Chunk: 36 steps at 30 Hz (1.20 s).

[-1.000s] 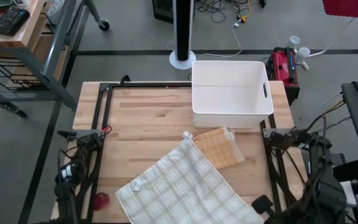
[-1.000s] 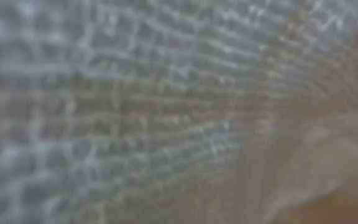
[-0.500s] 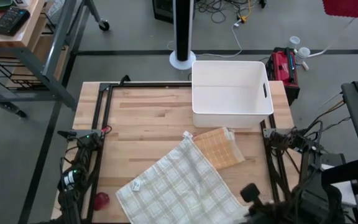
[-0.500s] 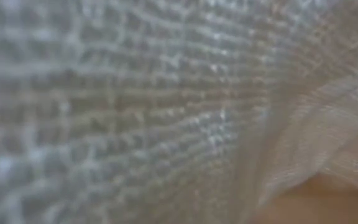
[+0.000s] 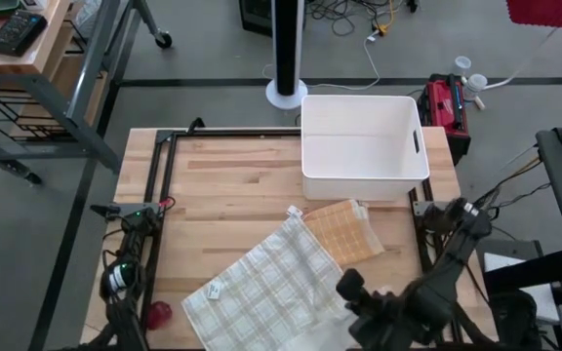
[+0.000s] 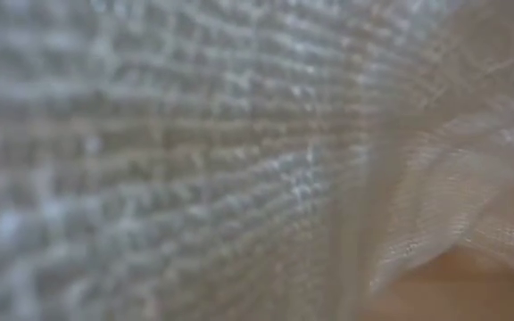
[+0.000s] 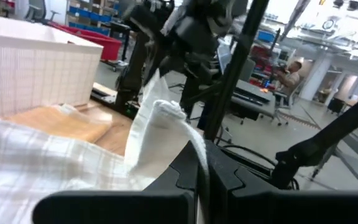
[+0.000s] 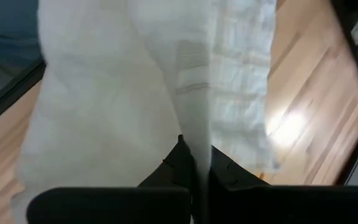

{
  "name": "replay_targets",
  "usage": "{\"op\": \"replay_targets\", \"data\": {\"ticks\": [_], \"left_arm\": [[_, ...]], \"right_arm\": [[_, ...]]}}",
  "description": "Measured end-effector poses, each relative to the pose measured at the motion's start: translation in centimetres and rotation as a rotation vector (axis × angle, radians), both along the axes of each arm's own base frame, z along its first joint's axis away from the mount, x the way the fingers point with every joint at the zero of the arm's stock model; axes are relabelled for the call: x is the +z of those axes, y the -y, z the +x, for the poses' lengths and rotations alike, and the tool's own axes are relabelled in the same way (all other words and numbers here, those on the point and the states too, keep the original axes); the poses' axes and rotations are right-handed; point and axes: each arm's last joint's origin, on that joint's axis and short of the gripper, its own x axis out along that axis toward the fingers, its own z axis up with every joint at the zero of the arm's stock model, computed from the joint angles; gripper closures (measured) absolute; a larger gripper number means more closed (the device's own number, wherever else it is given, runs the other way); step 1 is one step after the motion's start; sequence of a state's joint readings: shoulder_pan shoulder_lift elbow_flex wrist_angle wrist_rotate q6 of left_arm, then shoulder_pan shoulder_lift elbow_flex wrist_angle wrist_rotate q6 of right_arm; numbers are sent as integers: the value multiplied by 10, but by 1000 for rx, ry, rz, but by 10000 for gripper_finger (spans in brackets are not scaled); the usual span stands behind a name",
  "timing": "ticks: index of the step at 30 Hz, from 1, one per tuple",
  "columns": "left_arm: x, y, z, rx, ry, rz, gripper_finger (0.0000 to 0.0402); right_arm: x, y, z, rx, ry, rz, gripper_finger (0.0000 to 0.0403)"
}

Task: Fold towel
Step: Fold the white checkered towel

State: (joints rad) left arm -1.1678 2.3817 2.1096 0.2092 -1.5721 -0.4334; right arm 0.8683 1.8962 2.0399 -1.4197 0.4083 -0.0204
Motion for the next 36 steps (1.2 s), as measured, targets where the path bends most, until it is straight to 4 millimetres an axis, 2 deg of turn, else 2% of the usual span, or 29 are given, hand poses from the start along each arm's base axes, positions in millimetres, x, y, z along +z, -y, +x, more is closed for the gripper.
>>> {"op": "replay_targets", "data": {"ticks": [6, 15, 19, 24, 27, 32, 36], "left_arm": [[-30, -6, 3, 8, -5, 12, 402], [-50, -27, 5, 29, 4, -10, 401], [-47, -32, -12, 2, 14, -32, 401], [-60, -37, -36, -40, 24, -60, 401], [-67, -50, -42, -45, 28, -72, 401], [-83, -87, -39, -7, 43, -104, 401], [-83, -113, -47, 1, 45, -109, 402]], "right_arm": [[2, 41, 7, -24, 76, 85, 403], [-15, 107, 13, -51, 200, 231, 403], [-19, 131, 21, -45, 256, 308, 403], [-23, 154, 36, -55, 269, 282, 403], [-29, 164, 48, -34, 272, 224, 403], [-39, 177, 66, 3, 272, 188, 403], [-49, 180, 75, 41, 269, 156, 403]]}}
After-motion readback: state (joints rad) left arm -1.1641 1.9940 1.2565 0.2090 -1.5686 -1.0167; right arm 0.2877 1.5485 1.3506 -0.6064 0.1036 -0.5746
